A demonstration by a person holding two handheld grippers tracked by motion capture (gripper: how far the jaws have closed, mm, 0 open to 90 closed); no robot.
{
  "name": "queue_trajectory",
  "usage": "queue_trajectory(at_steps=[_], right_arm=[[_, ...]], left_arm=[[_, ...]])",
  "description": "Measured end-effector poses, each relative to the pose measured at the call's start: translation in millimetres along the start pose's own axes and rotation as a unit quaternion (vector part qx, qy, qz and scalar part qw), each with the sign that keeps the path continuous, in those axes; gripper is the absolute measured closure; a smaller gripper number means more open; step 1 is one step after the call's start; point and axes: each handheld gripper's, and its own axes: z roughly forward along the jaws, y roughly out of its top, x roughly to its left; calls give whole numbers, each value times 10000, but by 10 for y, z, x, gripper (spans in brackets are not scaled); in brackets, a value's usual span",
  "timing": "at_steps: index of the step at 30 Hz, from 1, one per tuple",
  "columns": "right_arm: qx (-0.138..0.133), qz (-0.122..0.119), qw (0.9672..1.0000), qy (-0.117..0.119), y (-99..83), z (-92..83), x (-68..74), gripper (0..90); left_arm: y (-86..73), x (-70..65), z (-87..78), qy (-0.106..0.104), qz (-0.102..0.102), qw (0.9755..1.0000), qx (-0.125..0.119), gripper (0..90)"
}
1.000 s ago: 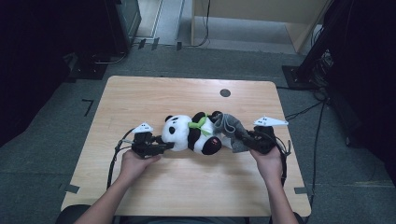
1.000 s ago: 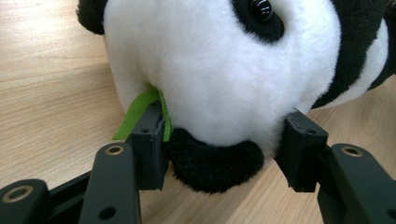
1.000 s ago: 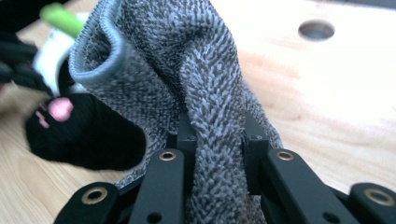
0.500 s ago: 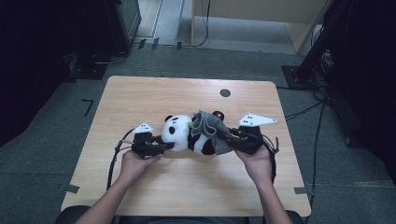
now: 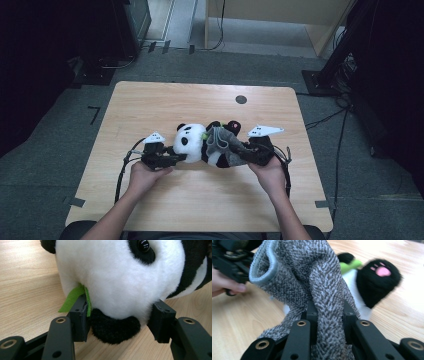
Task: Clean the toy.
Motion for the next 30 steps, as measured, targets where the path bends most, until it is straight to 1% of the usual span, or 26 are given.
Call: queue_trajectory(at_steps=[2,5,14,15,20,22,26,30], right_arm=[[29,90,10000,21,-17,13,-44,758],[60,92,9999,-16,-30,34,-73,759],[207,344,9992,-26,-104,97,-201,760],[217,336,9992,-61,-112,104,-219,760],[410,495,9977,-220,-181,138,-339,761],[537,552,9966,-279,-211,160,-392,762],[597,727,9953,-228,-258,185,-467,762],[664,728,9948,-259,-273,194,-488,762]], left_arm=[[-1,1,1,1,0,10000,1,426],[-1,3,2,-3,-7,10000,-1,426],[1,11,1,-18,-22,10000,-2,426],[1,14,1,-23,-31,10000,-9,426],[6,25,-2,-53,-94,9999,-23,426],[8,29,-3,-59,-118,9999,-28,425],[10,32,-4,-71,-129,9999,-40,425],[12,34,-5,-83,-123,9999,-42,425]])
